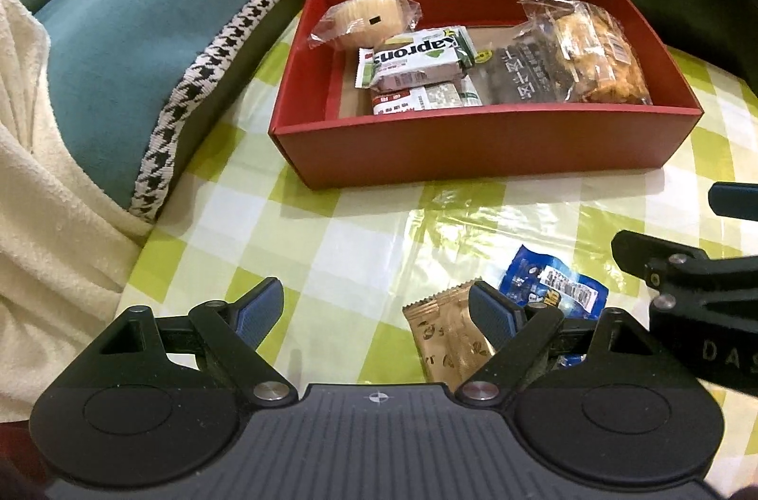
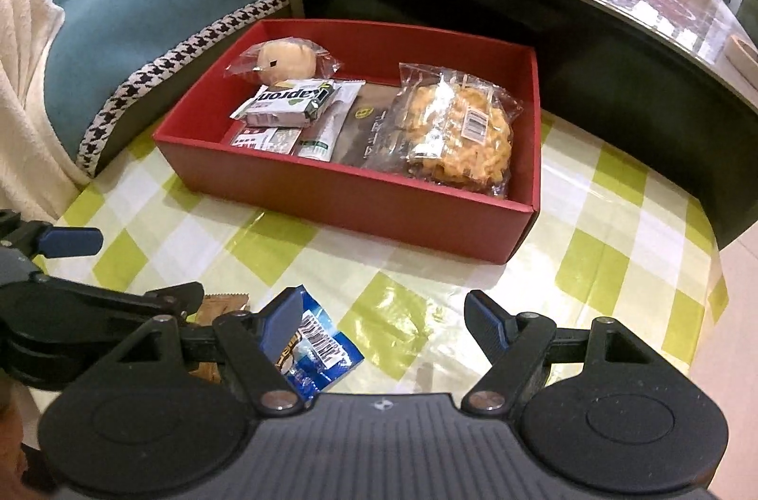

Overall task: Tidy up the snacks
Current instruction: 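Move both grippers back to the gold and blue packets on the tablecloth, then grasp the gold cookie packet with the left gripper while the right grasps the blue sausage packet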

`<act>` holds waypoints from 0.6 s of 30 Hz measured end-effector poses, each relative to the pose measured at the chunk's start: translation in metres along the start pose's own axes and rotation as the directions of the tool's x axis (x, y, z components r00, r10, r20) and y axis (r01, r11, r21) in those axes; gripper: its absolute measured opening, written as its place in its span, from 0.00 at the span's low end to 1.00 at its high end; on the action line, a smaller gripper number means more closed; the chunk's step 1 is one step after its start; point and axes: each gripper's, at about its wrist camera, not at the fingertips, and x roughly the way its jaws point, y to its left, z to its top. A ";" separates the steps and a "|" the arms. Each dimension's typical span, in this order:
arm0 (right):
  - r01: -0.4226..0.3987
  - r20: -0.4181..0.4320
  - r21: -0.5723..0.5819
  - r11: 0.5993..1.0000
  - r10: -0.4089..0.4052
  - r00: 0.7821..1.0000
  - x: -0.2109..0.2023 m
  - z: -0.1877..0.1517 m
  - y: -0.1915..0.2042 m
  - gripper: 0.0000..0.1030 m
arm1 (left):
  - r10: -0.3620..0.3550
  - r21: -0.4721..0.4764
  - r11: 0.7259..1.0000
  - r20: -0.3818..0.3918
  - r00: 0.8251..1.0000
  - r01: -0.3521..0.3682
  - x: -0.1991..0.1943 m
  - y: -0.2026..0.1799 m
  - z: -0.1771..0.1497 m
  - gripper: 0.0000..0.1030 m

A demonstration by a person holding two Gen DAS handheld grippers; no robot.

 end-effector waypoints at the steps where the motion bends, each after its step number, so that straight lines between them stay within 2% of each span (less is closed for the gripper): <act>1: -0.001 -0.001 0.000 1.000 0.001 1.000 0.000 0.000 0.000 0.78 | -0.003 -0.002 1.000 -0.004 1.000 0.003 0.000 0.000 0.000 0.87; 7: 0.006 -0.010 -0.011 1.000 -0.006 1.000 0.001 -0.003 -0.003 0.78 | -0.026 0.003 1.000 -0.022 0.999 0.026 0.001 0.001 -0.007 0.87; 12: 0.017 -0.010 -0.007 1.000 -0.018 1.000 0.000 -0.006 -0.009 0.78 | -0.017 0.019 1.000 -0.075 0.997 0.018 0.013 -0.003 -0.018 0.87; 18: 0.008 -0.010 -0.003 1.000 -0.008 1.000 -0.002 -0.009 -0.014 0.78 | -0.041 -0.042 0.998 -0.136 0.990 0.036 0.030 -0.004 -0.022 0.87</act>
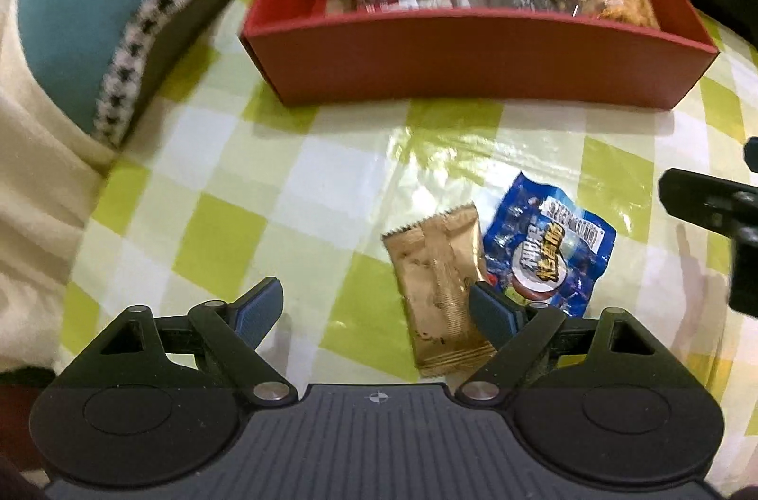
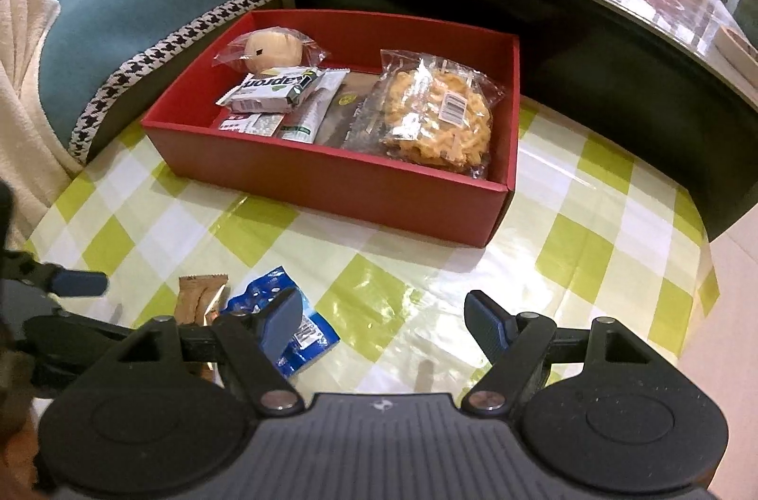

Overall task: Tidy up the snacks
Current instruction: 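Grasp the gold cookie packet with the left gripper while the right grasps the blue sausage packet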

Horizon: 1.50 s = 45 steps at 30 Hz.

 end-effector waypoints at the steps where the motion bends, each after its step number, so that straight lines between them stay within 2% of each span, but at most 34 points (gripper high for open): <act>1: -0.002 0.000 0.001 1.000 0.002 1.000 0.000 0.000 0.000 0.78 | -0.002 -0.017 1.000 -0.001 1.000 0.002 0.002 0.000 0.001 0.87; 5: -0.007 0.002 0.002 1.000 0.007 1.000 -0.002 -0.002 -0.001 0.78 | -0.034 -0.102 0.994 -0.008 0.999 0.033 0.007 0.005 0.007 0.87; 7: -0.008 0.002 0.004 1.000 0.008 1.000 -0.001 -0.001 -0.002 0.78 | -0.077 -0.166 0.983 -0.026 0.997 0.071 0.009 0.011 0.009 0.84; 9: -0.009 0.003 0.006 1.000 0.009 1.000 -0.001 -0.001 -0.002 0.78 | -0.106 -0.191 0.977 -0.024 0.994 0.100 0.008 0.013 0.009 0.83; 12: -0.008 0.001 0.009 1.000 0.008 1.000 0.000 0.000 -0.002 0.78 | -0.080 -0.193 0.979 -0.038 0.996 0.071 0.014 0.008 0.010 0.79; 16: -0.012 -0.005 0.001 1.000 0.012 1.000 0.001 0.001 0.000 0.78 | -0.076 -0.222 0.973 -0.060 0.995 0.061 0.023 0.005 0.012 0.78; 17: -0.013 -0.007 -0.001 1.000 0.013 1.000 0.002 0.000 0.001 0.78 | -0.083 -0.228 0.971 -0.062 0.995 0.066 0.022 0.006 0.012 0.75; 19: -0.015 -0.020 -0.002 1.000 0.015 1.000 0.006 -0.001 0.001 0.78 | -0.106 -0.224 0.971 -0.071 0.992 0.088 0.021 0.008 0.010 0.62; 21: -0.017 -0.042 0.003 1.000 0.017 0.999 0.013 -0.001 0.001 0.78 | -0.091 -0.205 0.976 -0.064 0.994 0.076 0.019 0.014 0.007 0.51; 24: -0.029 -0.071 0.009 1.000 0.029 0.997 0.020 -0.004 0.002 0.78 | -0.103 -0.218 0.972 -0.073 0.992 0.085 0.018 0.027 0.002 0.45; 29: -0.136 -0.124 0.112 0.984 0.149 0.981 0.022 -0.017 0.003 0.78 | -0.074 -0.211 0.975 -0.038 0.997 0.064 0.012 0.054 -0.005 0.45; 33: -0.215 -0.185 0.156 0.964 0.242 0.953 0.035 -0.027 0.022 0.78 | -0.098 -0.207 0.974 -0.037 0.995 0.088 0.014 0.073 -0.015 0.45; 38: -0.224 -0.213 0.200 0.954 0.265 0.940 0.063 -0.010 0.040 0.80 | -0.140 -0.221 0.967 -0.044 0.989 0.127 0.017 0.093 -0.021 0.46; 42: -0.169 -0.207 0.180 0.969 0.205 0.957 0.077 0.013 0.052 0.83 | -0.161 -0.238 0.960 -0.036 0.986 0.148 0.016 0.107 -0.024 0.46; 45: -0.132 -0.214 0.106 0.986 0.152 0.965 0.082 0.025 0.068 0.84 | -0.174 -0.244 0.956 -0.039 0.984 0.160 0.018 0.110 -0.021 0.44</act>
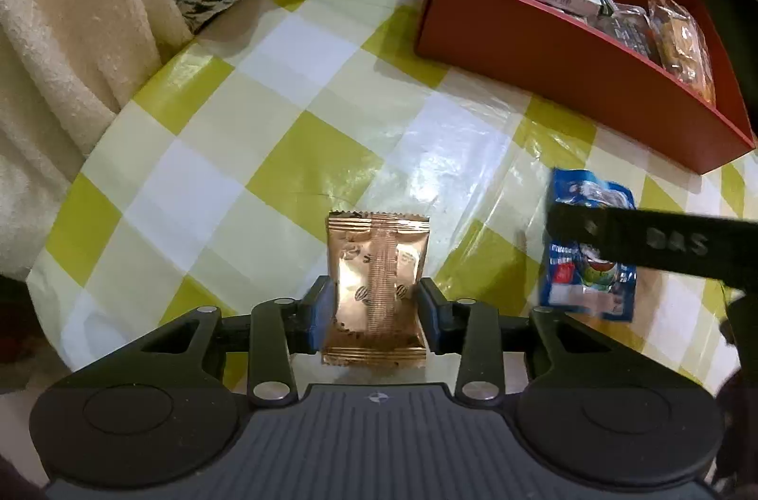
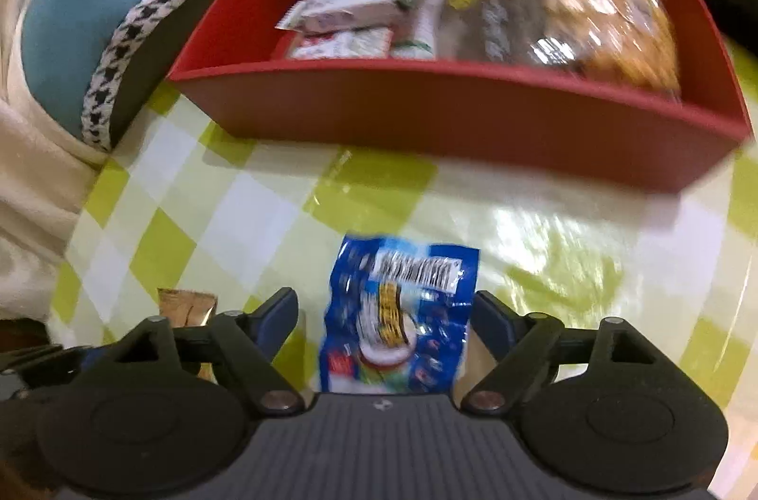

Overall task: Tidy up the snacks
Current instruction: 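Grasp the gold cookie packet with the left gripper while the right grasps the blue sausage packet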

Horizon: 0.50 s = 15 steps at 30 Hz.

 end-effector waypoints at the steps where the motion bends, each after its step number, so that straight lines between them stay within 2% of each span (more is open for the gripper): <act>1: 0.017 0.001 -0.024 1.000 -0.017 1.000 0.002 0.000 0.004 0.83 | -0.001 0.004 1.000 0.001 1.000 0.001 0.000 0.000 0.000 0.44; 6: 0.122 0.043 -0.175 0.977 -0.116 0.992 0.005 -0.021 0.018 0.82 | 0.025 0.041 0.999 0.001 1.000 -0.025 -0.003 -0.015 -0.006 0.47; 7: 0.142 0.046 -0.199 0.970 -0.136 0.990 0.006 -0.025 0.019 0.81 | 0.032 0.047 0.998 0.003 0.999 -0.032 -0.002 -0.016 -0.006 0.51; 9: 0.145 0.059 -0.220 0.965 -0.135 0.989 0.005 -0.030 0.018 0.73 | 0.055 0.043 0.998 0.002 0.998 -0.055 0.002 -0.019 -0.005 0.58; 13: 0.146 0.071 -0.243 0.959 -0.132 0.989 -0.001 -0.040 0.010 0.72 | 0.102 0.063 0.993 0.014 0.995 -0.103 0.011 -0.032 -0.003 0.72; 14: 0.146 0.079 -0.245 0.958 -0.131 0.988 -0.002 -0.043 0.007 0.71 | 0.116 0.072 0.990 0.028 0.993 -0.118 0.011 -0.034 -0.004 0.72; 15: 0.140 0.079 -0.238 0.961 -0.124 0.989 -0.004 -0.045 0.003 0.71 | 0.115 0.073 0.990 0.031 0.993 -0.117 0.010 -0.036 -0.005 0.67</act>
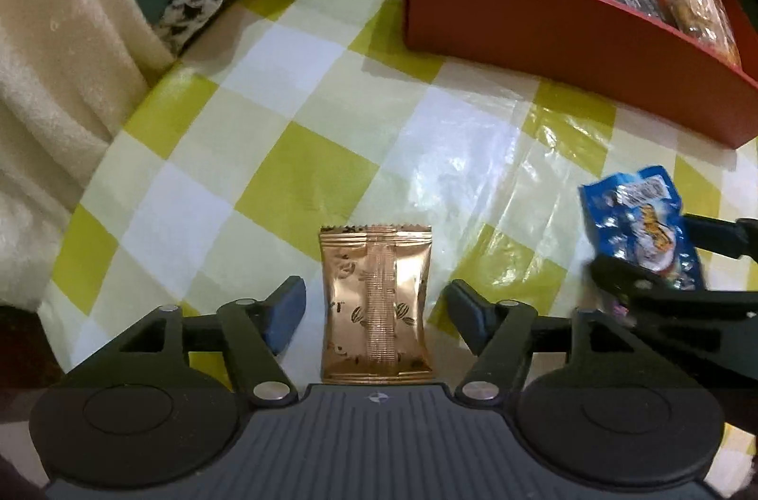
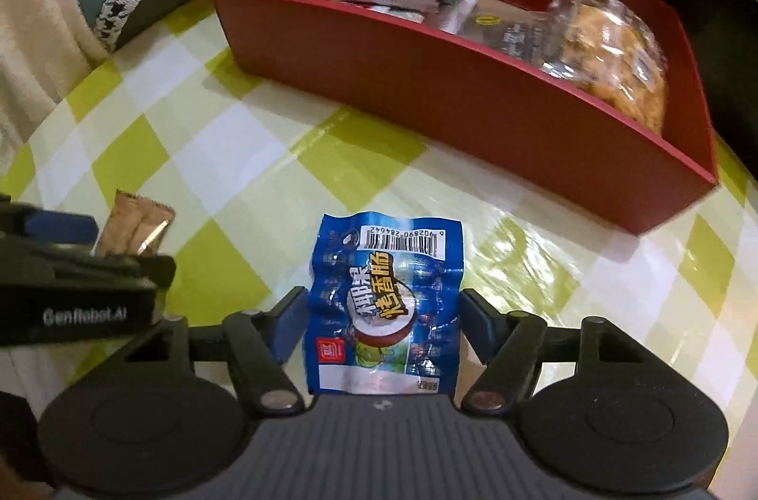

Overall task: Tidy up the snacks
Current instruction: 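Grasp the gold cookie packet with the left gripper while the right grasps the blue sausage packet, then lift both packets and carry them over the red box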

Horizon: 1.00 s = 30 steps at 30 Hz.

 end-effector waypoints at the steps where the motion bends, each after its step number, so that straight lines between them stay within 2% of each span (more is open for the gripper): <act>1: -0.018 0.004 0.012 1.000 0.018 1.000 -0.001 -0.002 -0.004 0.71 | -0.016 -0.007 1.000 -0.002 1.000 0.016 -0.001 0.000 -0.001 0.58; 3: -0.040 0.018 0.030 0.999 0.039 0.999 -0.007 -0.001 -0.010 0.71 | -0.030 -0.006 1.000 -0.004 1.000 0.029 -0.005 -0.003 -0.003 0.48; 5: -0.048 0.042 0.046 0.998 0.046 0.998 -0.014 0.002 -0.016 0.71 | -0.013 0.007 1.000 -0.001 1.000 0.013 -0.006 -0.008 -0.004 0.46; 9: -0.074 0.088 0.074 0.994 0.068 0.994 -0.030 0.005 -0.028 0.71 | -0.020 0.006 1.000 0.007 1.000 0.020 -0.014 -0.016 -0.003 0.45; 13: -0.085 0.126 0.093 0.992 0.073 0.989 -0.044 0.005 -0.035 0.71 | -0.027 0.018 1.000 0.065 0.998 0.026 -0.032 -0.030 0.004 0.45; 24: -0.064 0.204 0.139 0.988 0.034 0.978 -0.068 0.014 -0.056 0.71 | -0.043 0.065 0.997 0.164 0.986 0.033 -0.059 -0.059 0.022 0.45; 30: -0.056 0.241 0.175 0.983 0.013 0.971 -0.078 0.020 -0.072 0.71 | -0.030 0.076 0.997 0.215 0.976 0.014 -0.069 -0.067 0.032 0.45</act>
